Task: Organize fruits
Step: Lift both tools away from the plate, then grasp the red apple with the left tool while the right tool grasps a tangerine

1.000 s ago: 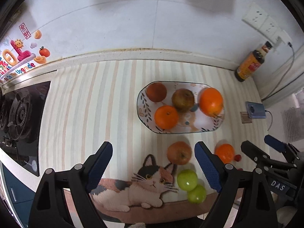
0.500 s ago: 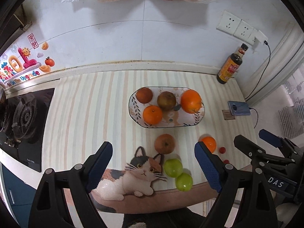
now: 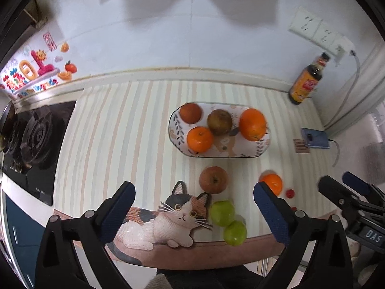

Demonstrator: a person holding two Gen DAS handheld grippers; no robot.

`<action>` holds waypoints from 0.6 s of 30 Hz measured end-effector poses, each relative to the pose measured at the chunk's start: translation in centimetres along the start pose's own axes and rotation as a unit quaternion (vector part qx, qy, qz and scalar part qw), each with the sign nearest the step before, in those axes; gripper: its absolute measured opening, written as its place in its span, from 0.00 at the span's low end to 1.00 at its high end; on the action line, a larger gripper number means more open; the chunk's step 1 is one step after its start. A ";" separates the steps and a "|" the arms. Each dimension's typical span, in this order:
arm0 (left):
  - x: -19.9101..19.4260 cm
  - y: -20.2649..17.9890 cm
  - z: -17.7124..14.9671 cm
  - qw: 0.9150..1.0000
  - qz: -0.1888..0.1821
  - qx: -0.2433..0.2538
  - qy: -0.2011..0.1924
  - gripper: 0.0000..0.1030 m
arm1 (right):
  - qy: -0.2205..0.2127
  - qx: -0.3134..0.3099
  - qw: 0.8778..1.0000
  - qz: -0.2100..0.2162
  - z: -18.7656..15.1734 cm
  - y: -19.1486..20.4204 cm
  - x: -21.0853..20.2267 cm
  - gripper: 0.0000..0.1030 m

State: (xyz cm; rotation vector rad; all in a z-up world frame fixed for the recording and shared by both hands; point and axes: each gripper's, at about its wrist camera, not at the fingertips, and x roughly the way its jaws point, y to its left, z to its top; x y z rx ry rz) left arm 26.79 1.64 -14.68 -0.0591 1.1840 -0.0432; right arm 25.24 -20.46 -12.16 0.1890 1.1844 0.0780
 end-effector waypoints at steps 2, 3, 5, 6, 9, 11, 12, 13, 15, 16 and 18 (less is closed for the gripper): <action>1.9 -0.1 0.0 1.000 0.006 -0.008 0.020 0.98 | 0.017 0.004 1.000 0.000 0.2 -1.1 1.6 0.95; 3.1 -0.2 0.0 0.999 0.010 -0.011 0.032 0.98 | 0.027 0.005 1.000 -0.002 0.2 -1.8 2.7 0.95; 5.7 -0.4 -0.2 0.998 0.021 -0.018 0.061 0.98 | 0.044 0.007 0.999 -0.007 0.2 -3.2 5.0 0.95; 7.1 -0.5 -0.2 0.997 0.022 -0.023 0.077 0.98 | 0.052 0.007 0.999 -0.010 0.2 -3.7 5.9 0.95; 10.7 -1.3 -0.3 0.993 0.029 -0.024 0.114 0.98 | 0.088 0.012 0.996 -0.022 -0.1 -5.4 9.9 0.95; 12.9 -2.0 -0.4 0.990 0.033 -0.019 0.133 0.98 | 0.117 0.019 0.993 -0.026 -0.4 -6.5 12.8 0.95; 13.9 -2.3 -0.4 0.989 0.033 -0.017 0.143 0.98 | 0.127 0.025 0.991 -0.026 -0.6 -7.0 13.8 0.95; 14.6 -2.4 -0.3 0.988 0.033 -0.016 0.150 0.98 | 0.142 0.031 0.989 -0.024 -0.8 -7.5 15.1 0.95; 16.4 -2.8 -0.2 0.986 0.025 -0.014 0.167 0.98 | 0.157 0.043 0.987 -0.013 -1.2 -8.1 16.9 0.95; 17.0 -3.0 -0.1 0.985 0.024 -0.011 0.172 0.98 | 0.162 0.050 0.985 -0.011 -1.4 -8.4 17.6 0.95; 18.5 -3.3 -0.1 0.982 0.019 -0.004 0.189 0.98 | 0.171 0.068 0.983 -0.001 -1.7 -9.0 19.1 0.95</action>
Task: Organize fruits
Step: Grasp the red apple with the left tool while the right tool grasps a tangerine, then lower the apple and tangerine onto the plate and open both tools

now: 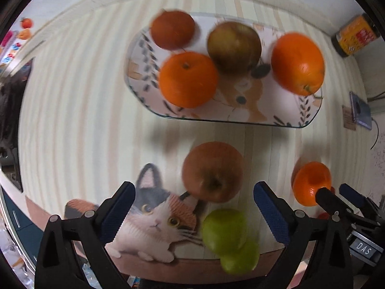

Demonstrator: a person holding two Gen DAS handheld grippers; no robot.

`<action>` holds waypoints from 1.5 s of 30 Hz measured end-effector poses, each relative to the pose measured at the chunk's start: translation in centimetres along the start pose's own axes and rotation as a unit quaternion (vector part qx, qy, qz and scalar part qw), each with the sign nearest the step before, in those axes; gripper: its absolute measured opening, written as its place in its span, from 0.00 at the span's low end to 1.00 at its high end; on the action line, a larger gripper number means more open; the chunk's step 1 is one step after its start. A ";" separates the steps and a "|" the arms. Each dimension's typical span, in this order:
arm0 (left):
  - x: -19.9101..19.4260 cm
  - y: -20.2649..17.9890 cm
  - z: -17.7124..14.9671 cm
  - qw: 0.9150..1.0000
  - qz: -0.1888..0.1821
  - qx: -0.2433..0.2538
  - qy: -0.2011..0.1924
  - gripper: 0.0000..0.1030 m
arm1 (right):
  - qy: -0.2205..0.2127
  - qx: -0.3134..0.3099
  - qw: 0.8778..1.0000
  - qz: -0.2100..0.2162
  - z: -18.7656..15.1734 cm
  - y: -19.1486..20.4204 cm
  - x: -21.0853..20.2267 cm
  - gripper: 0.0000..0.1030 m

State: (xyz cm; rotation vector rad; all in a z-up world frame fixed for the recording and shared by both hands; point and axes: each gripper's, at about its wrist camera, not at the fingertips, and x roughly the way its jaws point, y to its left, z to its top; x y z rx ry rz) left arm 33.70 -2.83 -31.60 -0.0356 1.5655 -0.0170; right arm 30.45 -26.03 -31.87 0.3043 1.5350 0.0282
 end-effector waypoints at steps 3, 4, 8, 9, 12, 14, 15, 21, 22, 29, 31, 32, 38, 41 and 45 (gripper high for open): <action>1.6 -0.4 0.6 1.000 -0.003 0.013 0.018 0.98 | 0.011 0.019 1.000 0.017 0.2 -0.6 1.3 0.94; 2.0 -0.6 0.7 1.000 -0.004 0.017 0.023 0.98 | 0.012 0.022 1.000 0.017 0.3 -0.6 1.5 0.93; 3.1 -0.8 0.9 0.999 -0.012 0.021 0.028 0.91 | 0.020 0.024 0.999 0.016 0.4 -0.2 2.5 0.89; 3.1 -0.7 0.9 0.999 -0.012 0.020 0.023 0.85 | 0.021 0.025 0.999 0.017 0.4 -0.2 2.6 0.88; 2.9 -0.8 0.7 0.999 -0.029 0.020 0.014 0.69 | 0.025 0.024 0.999 0.012 0.6 0.1 3.1 0.79; 2.8 -1.3 0.5 0.999 -0.028 0.029 0.008 0.63 | 0.026 0.021 0.999 0.010 0.6 0.5 3.0 0.76; 2.7 -1.5 0.4 0.999 -0.024 0.033 0.006 0.63 | 0.027 0.018 0.999 0.007 0.6 0.6 3.1 0.75; 2.2 -0.4 -0.8 0.999 -0.009 0.036 0.001 0.62 | 0.033 -0.019 0.999 -0.004 -0.1 2.4 3.5 0.66; 2.0 0.3 -1.2 0.999 -0.008 0.034 0.001 0.62 | 0.039 -0.025 0.999 0.003 -0.3 3.0 3.7 0.66; 2.1 4.6 -2.4 1.000 -0.009 -0.005 0.006 0.62 | 0.038 -0.068 0.997 -0.009 -1.5 6.2 4.6 0.67; 2.1 5.4 -2.5 1.000 -0.009 -0.013 0.006 0.62 | 0.039 -0.070 0.997 -0.011 -1.6 6.3 4.7 0.67; 2.1 5.7 -2.4 1.000 -0.011 -0.014 0.005 0.62 | 0.038 -0.072 0.997 -0.012 -1.6 6.4 4.7 0.67; -0.3 8.2 -1.3 0.997 -0.058 -0.041 -0.012 0.62 | 0.025 -0.073 0.997 0.000 -1.3 6.8 3.6 0.66; -3.5 9.6 0.8 0.995 -0.081 -0.053 -0.039 0.62 | 0.001 -0.061 0.998 0.023 0.1 7.6 2.0 0.66; -5.5 10.3 4.6 0.992 -0.089 -0.070 -0.060 0.62 | -0.030 -0.042 0.998 0.042 3.2 8.7 0.7 0.66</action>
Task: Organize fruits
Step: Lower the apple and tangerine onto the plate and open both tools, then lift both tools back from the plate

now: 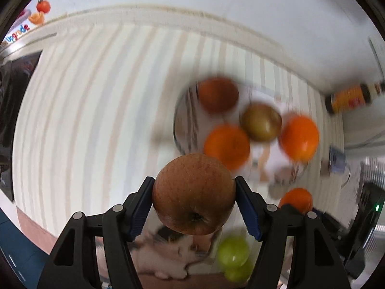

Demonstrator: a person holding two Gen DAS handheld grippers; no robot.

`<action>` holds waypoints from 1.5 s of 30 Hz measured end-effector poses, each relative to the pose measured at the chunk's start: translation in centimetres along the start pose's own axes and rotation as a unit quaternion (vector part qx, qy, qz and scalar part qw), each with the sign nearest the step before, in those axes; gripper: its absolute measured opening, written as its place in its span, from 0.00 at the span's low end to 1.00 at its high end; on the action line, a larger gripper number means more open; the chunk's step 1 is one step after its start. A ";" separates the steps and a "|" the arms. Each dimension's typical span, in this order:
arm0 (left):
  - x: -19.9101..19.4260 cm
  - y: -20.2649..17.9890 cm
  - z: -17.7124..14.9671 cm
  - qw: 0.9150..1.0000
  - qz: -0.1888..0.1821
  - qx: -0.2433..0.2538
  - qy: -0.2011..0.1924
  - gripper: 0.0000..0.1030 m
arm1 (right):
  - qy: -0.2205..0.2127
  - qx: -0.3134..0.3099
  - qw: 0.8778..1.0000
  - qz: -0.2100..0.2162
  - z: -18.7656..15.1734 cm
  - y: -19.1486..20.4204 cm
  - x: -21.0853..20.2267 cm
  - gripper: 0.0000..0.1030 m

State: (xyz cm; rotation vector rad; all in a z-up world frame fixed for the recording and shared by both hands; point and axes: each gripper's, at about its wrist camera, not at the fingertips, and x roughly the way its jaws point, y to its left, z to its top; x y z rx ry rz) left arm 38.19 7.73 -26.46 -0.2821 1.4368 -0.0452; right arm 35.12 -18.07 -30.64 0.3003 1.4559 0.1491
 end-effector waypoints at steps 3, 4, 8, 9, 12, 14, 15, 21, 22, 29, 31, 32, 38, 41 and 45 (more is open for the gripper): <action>0.5 -0.4 3.2 1.000 0.009 -0.007 0.002 0.63 | -0.009 0.012 1.000 0.003 1.7 0.6 0.3 0.66; 0.9 -0.1 4.2 1.000 0.011 -0.011 0.007 0.63 | -0.008 0.017 1.000 0.005 2.3 0.7 0.7 0.66; 3.7 -0.4 6.4 0.999 0.010 -0.020 0.036 0.63 | -0.006 0.035 0.999 0.008 3.7 1.1 1.5 0.66; 4.5 -0.7 6.5 0.999 0.011 -0.020 0.043 0.63 | -0.005 0.038 0.999 0.009 4.2 0.9 2.0 0.66; 5.7 -1.1 6.9 0.997 0.016 -0.016 0.068 0.63 | -0.002 0.047 0.999 0.012 4.5 1.2 2.7 0.66; 6.2 -1.1 6.7 0.996 0.013 -0.014 0.082 0.63 | 0.007 0.058 0.998 0.014 4.6 1.1 3.6 0.67; 6.3 -1.2 6.6 0.996 0.011 -0.010 0.085 0.63 | 0.008 0.061 0.998 0.016 4.6 1.0 3.7 0.67; 5.3 -1.7 6.7 0.998 -0.008 0.003 0.060 0.93 | 0.003 0.057 0.998 0.016 4.7 0.8 2.9 0.89; 5.0 -1.7 6.7 0.998 -0.010 0.003 0.057 0.93 | 0.004 0.057 0.998 0.015 4.7 0.8 2.7 0.89; 1.8 -1.2 5.4 0.999 0.031 0.023 0.013 0.93 | -0.018 0.007 0.998 -0.055 4.3 2.1 0.3 0.92; 0.8 -1.5 4.2 0.998 0.054 0.034 -0.004 0.93 | -0.025 -0.005 0.997 -0.067 4.1 2.4 -0.5 0.92; 0.4 -1.4 3.7 0.997 0.062 0.039 -0.011 0.93 | -0.030 -0.012 0.997 -0.075 3.9 2.6 -1.1 0.92; -1.6 -2.1 0.1 0.994 0.084 0.058 -0.042 0.93 | -0.048 -0.036 0.994 -0.096 2.7 2.8 -3.7 0.92; -2.5 -2.9 -1.4 0.993 0.080 0.063 -0.057 0.93 | -0.060 -0.040 0.993 -0.096 1.7 2.9 -5.4 0.92; -4.0 -3.8 -3.2 0.993 0.068 0.067 -0.070 0.93 | -0.077 -0.046 0.992 -0.094 0.4 3.3 -8.1 0.92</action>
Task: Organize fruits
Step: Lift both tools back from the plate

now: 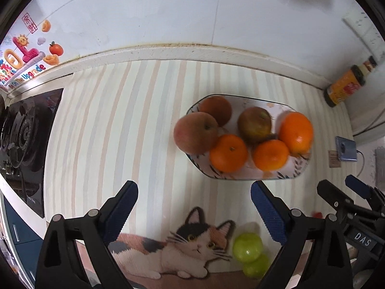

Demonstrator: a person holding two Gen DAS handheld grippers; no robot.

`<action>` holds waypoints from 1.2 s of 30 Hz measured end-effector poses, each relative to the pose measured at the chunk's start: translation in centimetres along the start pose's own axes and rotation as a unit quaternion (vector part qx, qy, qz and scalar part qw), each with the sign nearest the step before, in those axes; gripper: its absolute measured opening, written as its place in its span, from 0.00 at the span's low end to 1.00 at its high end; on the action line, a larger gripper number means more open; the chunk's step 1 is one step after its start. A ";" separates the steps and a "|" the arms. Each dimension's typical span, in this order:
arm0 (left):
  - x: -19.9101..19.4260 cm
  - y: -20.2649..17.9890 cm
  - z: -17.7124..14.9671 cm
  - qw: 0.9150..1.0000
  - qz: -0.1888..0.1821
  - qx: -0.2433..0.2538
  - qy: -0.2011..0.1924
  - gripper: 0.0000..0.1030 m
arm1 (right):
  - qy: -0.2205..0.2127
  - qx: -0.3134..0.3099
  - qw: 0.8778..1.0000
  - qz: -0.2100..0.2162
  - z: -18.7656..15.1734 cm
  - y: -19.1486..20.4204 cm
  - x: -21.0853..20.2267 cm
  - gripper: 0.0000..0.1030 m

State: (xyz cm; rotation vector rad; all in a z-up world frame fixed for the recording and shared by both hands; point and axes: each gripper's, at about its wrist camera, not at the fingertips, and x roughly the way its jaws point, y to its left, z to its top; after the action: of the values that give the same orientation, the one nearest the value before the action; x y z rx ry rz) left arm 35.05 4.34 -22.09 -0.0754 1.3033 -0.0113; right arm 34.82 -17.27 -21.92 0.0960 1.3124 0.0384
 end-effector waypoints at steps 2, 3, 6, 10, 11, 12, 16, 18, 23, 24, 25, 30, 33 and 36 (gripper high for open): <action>-1.3 -0.3 -0.8 1.000 -0.008 0.002 -0.009 0.93 | -0.012 -0.004 1.000 0.001 -0.5 0.1 -1.7 0.92; -1.9 -0.5 -1.1 1.000 -0.010 0.004 -0.014 0.93 | -0.016 -0.006 1.000 0.001 -0.7 0.2 -2.6 0.92; -4.2 -0.9 -2.0 0.999 -0.018 0.009 -0.029 0.93 | -0.032 -0.012 0.999 0.006 -1.5 0.3 -5.0 0.92; -7.1 -1.2 -2.8 0.998 -0.022 0.013 -0.050 0.93 | -0.049 -0.018 0.999 0.008 -2.4 0.5 -7.9 0.92; -7.9 -1.2 -2.9 0.998 -0.022 0.016 -0.055 0.93 | -0.056 -0.018 0.998 0.012 -2.7 0.5 -8.9 0.92; -8.5 -1.2 -3.0 0.998 -0.023 0.018 -0.062 0.93 | -0.060 -0.020 0.998 0.012 -2.9 0.6 -9.7 0.92; -10.9 -1.3 -3.6 0.996 -0.026 0.024 -0.080 0.93 | -0.075 -0.021 0.997 0.019 -3.7 0.5 -12.3 0.92; -12.1 -1.4 -4.0 0.995 -0.028 0.026 -0.089 0.93 | -0.082 -0.022 0.996 0.019 -4.1 0.5 -13.6 0.92; -14.2 -1.6 -5.0 0.993 -0.026 0.032 -0.108 0.93 | -0.101 -0.025 0.994 0.025 -5.0 0.4 -16.5 0.92; -14.5 -1.6 -5.2 0.993 -0.025 0.034 -0.112 0.93 | -0.104 -0.026 0.994 0.024 -5.1 0.4 -17.0 0.92; -14.9 -1.7 -5.4 0.992 -0.026 0.035 -0.115 0.93 | -0.106 -0.025 0.994 0.027 -5.3 0.4 -17.5 0.92; -16.4 -2.0 -6.0 0.991 -0.027 0.035 -0.128 0.93 | -0.115 -0.030 0.992 0.032 -5.9 0.3 -19.3 0.92; -17.4 -2.3 -6.3 0.989 -0.023 0.035 -0.142 0.93 | -0.119 -0.028 0.992 0.031 -6.0 0.1 -19.9 0.92; -18.2 -2.4 -6.5 0.988 -0.015 0.033 -0.152 0.93 | -0.122 -0.025 0.992 0.029 -6.0 -0.4 -20.2 0.92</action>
State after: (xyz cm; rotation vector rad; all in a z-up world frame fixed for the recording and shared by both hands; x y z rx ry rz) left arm 24.09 2.54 -6.14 -0.0383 0.9954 -0.0672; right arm 23.81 -19.02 -4.02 0.0936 1.0641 0.1063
